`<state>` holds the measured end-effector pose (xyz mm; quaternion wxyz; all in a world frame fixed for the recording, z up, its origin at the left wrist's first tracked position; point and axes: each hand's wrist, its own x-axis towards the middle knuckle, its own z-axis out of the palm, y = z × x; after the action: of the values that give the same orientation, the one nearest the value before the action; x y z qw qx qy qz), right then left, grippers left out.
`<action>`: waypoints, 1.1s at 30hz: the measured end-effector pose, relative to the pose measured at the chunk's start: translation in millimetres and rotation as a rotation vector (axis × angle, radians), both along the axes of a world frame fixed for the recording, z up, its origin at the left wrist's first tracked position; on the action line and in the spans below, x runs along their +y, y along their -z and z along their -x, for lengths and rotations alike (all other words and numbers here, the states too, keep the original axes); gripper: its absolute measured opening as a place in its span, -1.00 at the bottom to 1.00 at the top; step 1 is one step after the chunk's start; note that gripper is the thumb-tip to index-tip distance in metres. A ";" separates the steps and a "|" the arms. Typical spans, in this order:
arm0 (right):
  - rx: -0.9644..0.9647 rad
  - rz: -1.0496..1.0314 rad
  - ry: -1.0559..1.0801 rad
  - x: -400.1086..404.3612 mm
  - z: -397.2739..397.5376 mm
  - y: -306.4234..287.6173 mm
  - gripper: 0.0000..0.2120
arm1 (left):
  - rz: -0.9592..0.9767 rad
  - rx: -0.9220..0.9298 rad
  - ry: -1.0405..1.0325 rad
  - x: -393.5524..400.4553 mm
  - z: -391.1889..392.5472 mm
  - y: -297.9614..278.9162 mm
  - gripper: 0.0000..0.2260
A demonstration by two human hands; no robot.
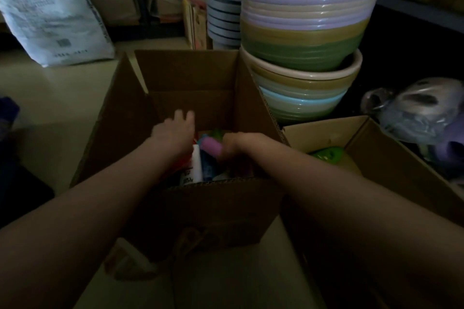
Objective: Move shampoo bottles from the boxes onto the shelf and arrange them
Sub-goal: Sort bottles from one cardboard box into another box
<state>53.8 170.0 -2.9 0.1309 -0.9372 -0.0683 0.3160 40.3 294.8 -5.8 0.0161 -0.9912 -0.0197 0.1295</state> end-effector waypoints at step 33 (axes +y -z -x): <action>-0.198 0.453 -0.896 -336.4 130.2 178.4 -0.61 | -0.302 0.085 1.116 -332.6 71.7 114.0 -0.53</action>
<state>-76.4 -166.4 -181.2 -0.2310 -0.8463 -0.4051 0.2575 -31.4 -37.8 -119.8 0.2239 -0.8321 0.4886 0.1368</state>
